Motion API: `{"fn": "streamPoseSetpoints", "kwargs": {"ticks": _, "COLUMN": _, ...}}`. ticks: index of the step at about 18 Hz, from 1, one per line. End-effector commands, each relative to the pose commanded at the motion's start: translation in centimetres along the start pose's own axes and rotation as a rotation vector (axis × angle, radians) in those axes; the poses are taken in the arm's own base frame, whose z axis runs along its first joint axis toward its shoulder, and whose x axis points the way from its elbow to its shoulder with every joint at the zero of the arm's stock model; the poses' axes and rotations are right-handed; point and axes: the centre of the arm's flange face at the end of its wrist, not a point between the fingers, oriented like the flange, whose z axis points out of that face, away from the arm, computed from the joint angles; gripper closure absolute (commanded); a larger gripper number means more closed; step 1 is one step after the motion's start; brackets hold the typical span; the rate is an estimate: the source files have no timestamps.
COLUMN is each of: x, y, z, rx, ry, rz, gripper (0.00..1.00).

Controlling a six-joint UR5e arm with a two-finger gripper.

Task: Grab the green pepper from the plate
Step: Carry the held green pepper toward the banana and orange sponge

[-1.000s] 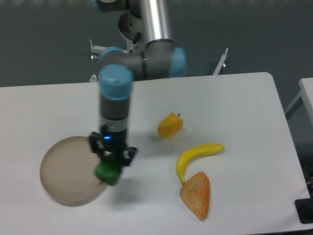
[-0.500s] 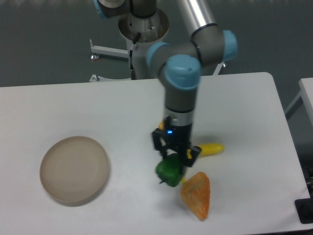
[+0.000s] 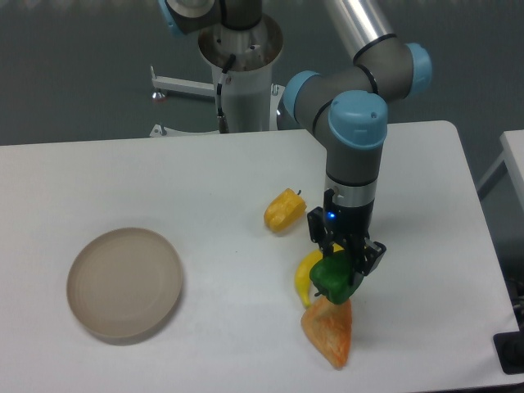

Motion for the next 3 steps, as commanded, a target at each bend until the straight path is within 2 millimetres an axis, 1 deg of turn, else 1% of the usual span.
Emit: {"fn": "streamPoseSetpoints", "kwargs": {"ticks": 3, "x": 0.01, "y": 0.05, "z": 0.22, "rx": -0.002, "ry": 0.002, "rz": 0.0, "gripper": 0.67}}
